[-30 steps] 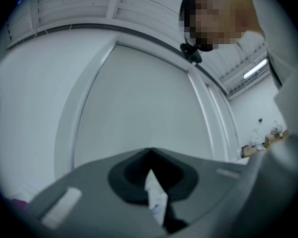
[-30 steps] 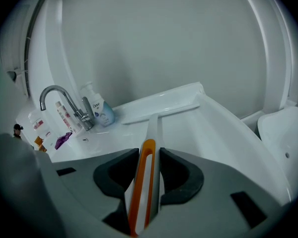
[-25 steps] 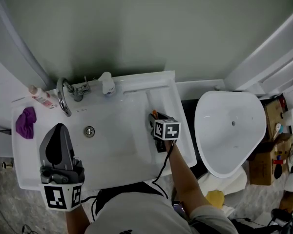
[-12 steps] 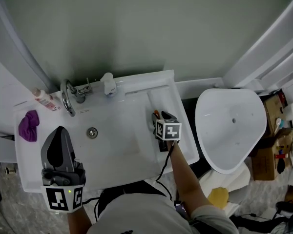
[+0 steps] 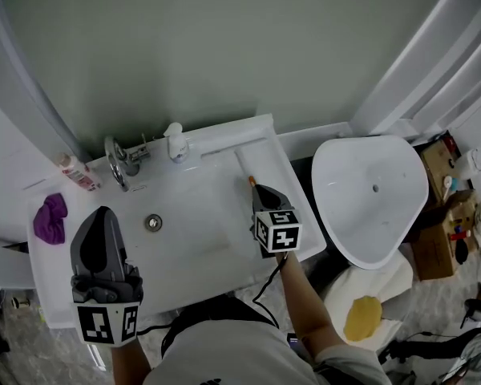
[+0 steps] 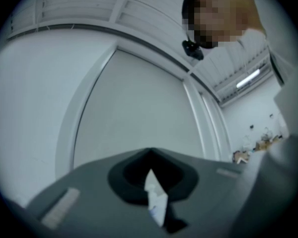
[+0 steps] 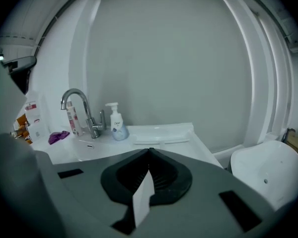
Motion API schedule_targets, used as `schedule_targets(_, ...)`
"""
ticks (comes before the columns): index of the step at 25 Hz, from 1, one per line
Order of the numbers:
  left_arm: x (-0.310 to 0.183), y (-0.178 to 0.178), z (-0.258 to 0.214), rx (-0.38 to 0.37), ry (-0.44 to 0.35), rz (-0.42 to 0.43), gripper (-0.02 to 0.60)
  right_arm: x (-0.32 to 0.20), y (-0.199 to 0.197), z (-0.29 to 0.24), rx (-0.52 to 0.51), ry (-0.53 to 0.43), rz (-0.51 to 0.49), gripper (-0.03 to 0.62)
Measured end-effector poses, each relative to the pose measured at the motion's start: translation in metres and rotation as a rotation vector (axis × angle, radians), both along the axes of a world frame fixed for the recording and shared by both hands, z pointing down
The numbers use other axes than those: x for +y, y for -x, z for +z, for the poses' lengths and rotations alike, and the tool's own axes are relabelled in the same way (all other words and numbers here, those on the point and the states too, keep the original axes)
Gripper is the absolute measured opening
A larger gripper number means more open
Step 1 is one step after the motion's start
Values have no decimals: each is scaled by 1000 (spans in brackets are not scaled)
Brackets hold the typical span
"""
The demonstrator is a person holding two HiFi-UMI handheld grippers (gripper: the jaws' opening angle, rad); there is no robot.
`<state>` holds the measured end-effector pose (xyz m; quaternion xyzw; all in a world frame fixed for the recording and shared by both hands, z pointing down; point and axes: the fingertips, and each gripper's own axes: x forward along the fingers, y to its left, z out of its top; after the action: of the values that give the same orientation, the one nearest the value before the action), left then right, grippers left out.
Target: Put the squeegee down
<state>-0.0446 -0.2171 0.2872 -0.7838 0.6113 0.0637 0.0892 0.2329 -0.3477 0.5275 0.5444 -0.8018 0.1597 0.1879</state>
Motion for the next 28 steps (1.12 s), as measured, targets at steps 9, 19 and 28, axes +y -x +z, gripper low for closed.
schedule_targets(9, 24, 7, -9, 11, -17, 86, 8, 61, 13, -68, -12, -163, 56, 2)
schedule_targets(19, 53, 15, -19, 21, -45, 167, 8, 129, 19, -135, -6, -306, 119, 2)
schedule_targets(28, 79, 21, -19, 25, -54, 219, 8, 182, 22, -177, 13, -423, 182, 2)
